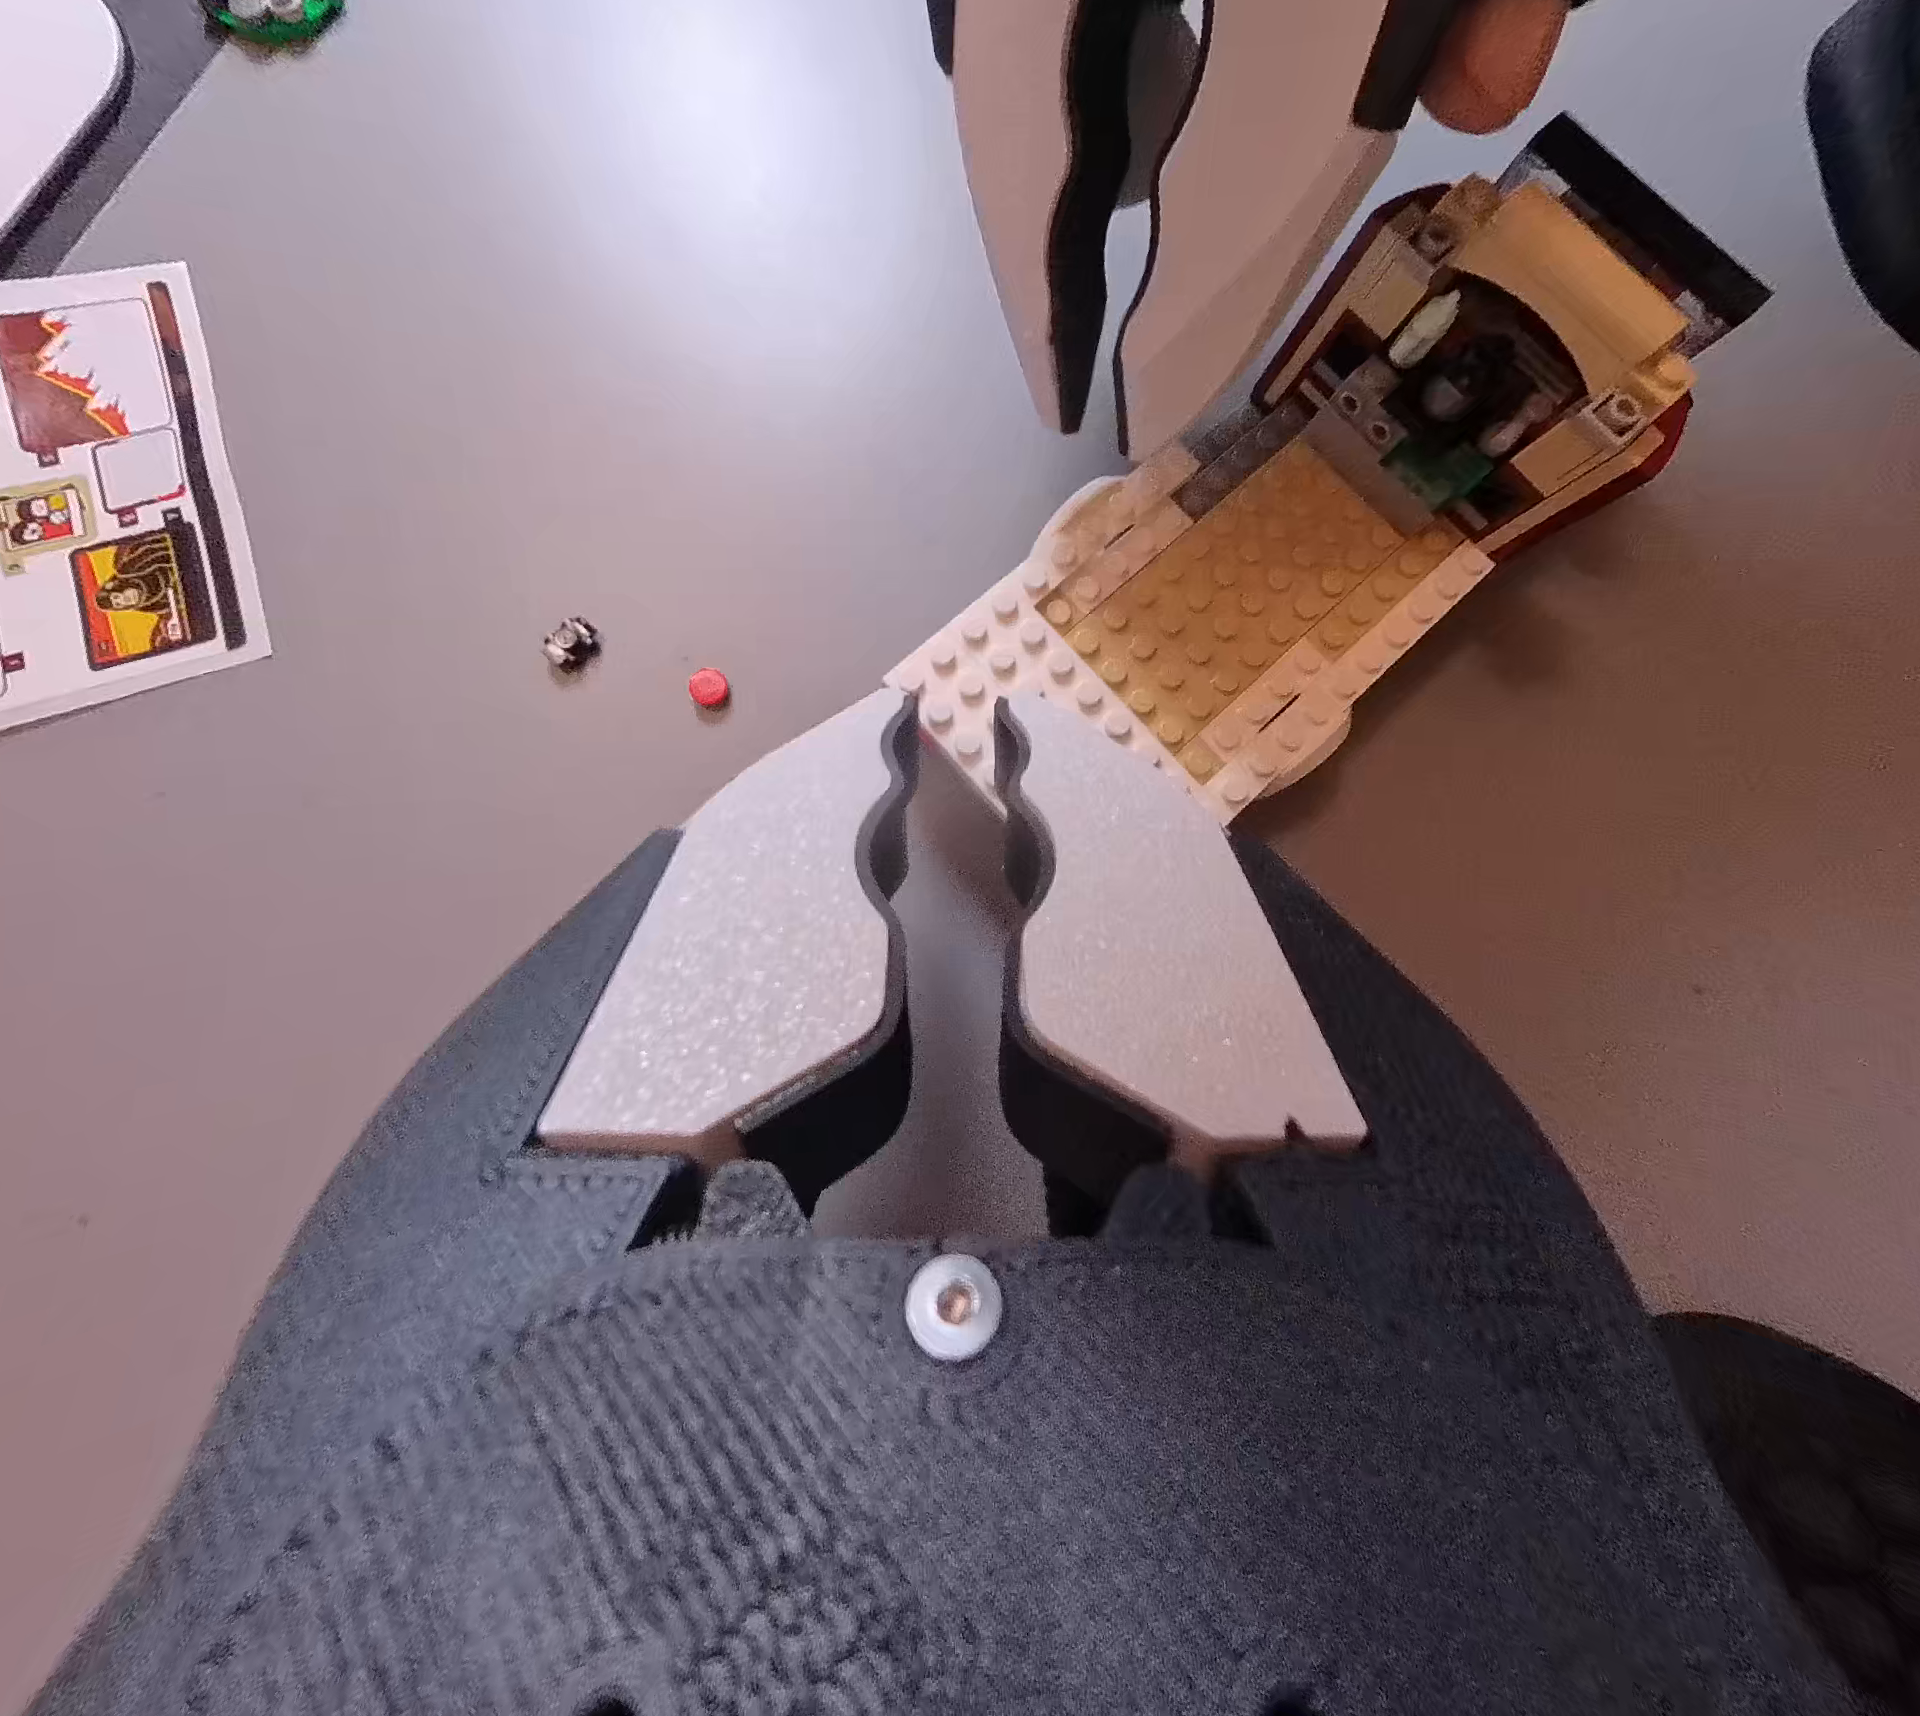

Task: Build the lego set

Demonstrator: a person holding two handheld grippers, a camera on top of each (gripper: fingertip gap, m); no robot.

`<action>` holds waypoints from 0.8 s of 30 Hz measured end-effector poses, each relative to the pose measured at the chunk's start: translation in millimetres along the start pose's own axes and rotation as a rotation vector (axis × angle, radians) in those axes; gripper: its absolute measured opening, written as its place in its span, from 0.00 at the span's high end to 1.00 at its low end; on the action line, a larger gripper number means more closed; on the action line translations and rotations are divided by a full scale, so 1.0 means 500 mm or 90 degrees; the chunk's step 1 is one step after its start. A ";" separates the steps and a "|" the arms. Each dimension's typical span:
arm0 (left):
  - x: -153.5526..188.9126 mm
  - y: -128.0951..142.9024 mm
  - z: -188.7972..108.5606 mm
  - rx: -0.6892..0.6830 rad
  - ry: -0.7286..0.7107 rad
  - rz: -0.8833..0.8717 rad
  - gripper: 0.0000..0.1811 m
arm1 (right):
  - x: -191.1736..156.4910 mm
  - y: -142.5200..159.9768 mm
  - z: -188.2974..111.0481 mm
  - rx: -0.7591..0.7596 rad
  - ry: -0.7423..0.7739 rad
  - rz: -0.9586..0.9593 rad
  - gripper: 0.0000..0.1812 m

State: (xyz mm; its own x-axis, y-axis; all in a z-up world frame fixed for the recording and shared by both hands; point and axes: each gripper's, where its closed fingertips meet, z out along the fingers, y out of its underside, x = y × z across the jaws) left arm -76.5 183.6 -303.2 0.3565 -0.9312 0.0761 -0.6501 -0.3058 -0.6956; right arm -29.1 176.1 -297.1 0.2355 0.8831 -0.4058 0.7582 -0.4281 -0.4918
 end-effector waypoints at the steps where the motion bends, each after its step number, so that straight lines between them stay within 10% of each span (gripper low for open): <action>1: -0.003 0.005 0.001 -0.011 -0.001 -0.001 0.91 | 0.003 -0.011 0.001 0.016 0.011 -0.014 0.94; 24: 0.019 0.027 0.001 -0.003 0.070 -0.064 0.88 | -0.003 -0.018 0.055 -0.114 0.013 -0.022 0.97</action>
State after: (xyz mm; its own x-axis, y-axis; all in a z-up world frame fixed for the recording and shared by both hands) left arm -81.5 170.6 -312.4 0.3439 -0.9120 0.2234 -0.6179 -0.3990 -0.6775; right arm -53.0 173.5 -313.4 0.2184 0.9010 -0.3748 0.8618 -0.3583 -0.3590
